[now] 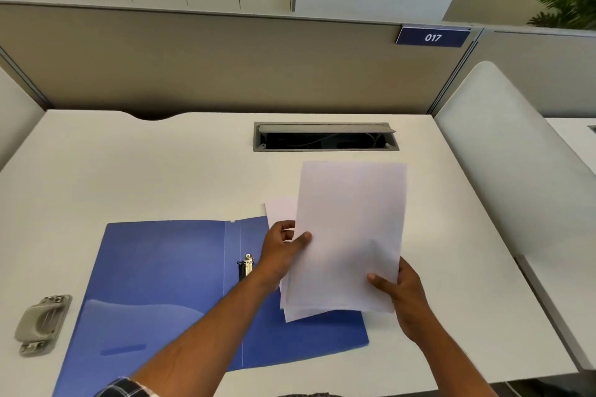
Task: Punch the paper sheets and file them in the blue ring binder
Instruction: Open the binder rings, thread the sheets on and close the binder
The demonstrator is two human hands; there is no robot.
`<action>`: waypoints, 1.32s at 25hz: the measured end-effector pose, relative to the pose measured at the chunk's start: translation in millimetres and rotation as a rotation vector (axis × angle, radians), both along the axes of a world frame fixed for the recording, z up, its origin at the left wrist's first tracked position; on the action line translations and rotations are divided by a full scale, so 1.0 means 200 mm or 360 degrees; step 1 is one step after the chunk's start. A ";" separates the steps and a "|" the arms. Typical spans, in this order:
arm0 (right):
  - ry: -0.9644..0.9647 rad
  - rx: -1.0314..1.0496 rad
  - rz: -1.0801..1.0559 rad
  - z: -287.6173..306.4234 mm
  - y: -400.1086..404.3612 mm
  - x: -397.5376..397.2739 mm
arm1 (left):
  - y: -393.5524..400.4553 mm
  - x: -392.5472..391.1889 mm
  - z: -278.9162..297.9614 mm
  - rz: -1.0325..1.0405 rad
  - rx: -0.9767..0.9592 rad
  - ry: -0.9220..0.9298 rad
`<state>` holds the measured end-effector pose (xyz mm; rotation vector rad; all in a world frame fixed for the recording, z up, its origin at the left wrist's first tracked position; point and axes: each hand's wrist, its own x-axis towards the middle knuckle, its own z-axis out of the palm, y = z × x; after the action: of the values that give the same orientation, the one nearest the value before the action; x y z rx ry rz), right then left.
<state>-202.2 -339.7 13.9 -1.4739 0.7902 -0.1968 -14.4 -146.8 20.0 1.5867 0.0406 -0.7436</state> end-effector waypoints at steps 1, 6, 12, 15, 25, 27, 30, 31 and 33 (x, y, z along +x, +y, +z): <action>-0.0012 -0.0005 0.0033 0.02 0.00 0.02 | 0.01 0.00 0.01 0.0052 -0.0070 -0.0023; -0.0113 -0.0091 0.0021 0.13 -0.01 0.17 | 0.07 -0.01 0.07 -0.0002 -0.0125 -0.0235; -0.0407 -0.0054 0.0020 0.25 0.02 0.22 | 0.17 -0.03 0.23 -0.0034 -0.0273 -0.0526; -0.0422 -0.0144 -0.0017 0.27 0.04 0.24 | 0.18 -0.06 0.26 -0.0082 -0.0227 -0.0580; -0.0469 -0.0387 -0.0203 0.26 0.17 0.29 | 0.09 -0.12 0.25 0.0152 -0.0059 -0.0892; -0.0374 -0.0433 -0.0168 0.21 0.17 0.29 | 0.10 -0.12 0.21 0.0076 0.0039 -0.0860; -0.0324 -0.0511 -0.0201 0.18 0.17 0.29 | 0.10 -0.13 0.17 0.0044 0.0100 -0.0851; -0.0319 -0.0517 -0.0216 0.17 0.18 0.28 | 0.10 -0.13 0.16 0.0051 0.0100 -0.0844; -0.0287 -0.0513 -0.0202 0.14 0.19 0.28 | 0.11 -0.12 0.16 0.0053 0.0110 -0.0796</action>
<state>-146.4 -301.8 41.9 -1.6804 0.7286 -0.5670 -39.4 -125.0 51.1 1.7940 -0.2739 -0.3064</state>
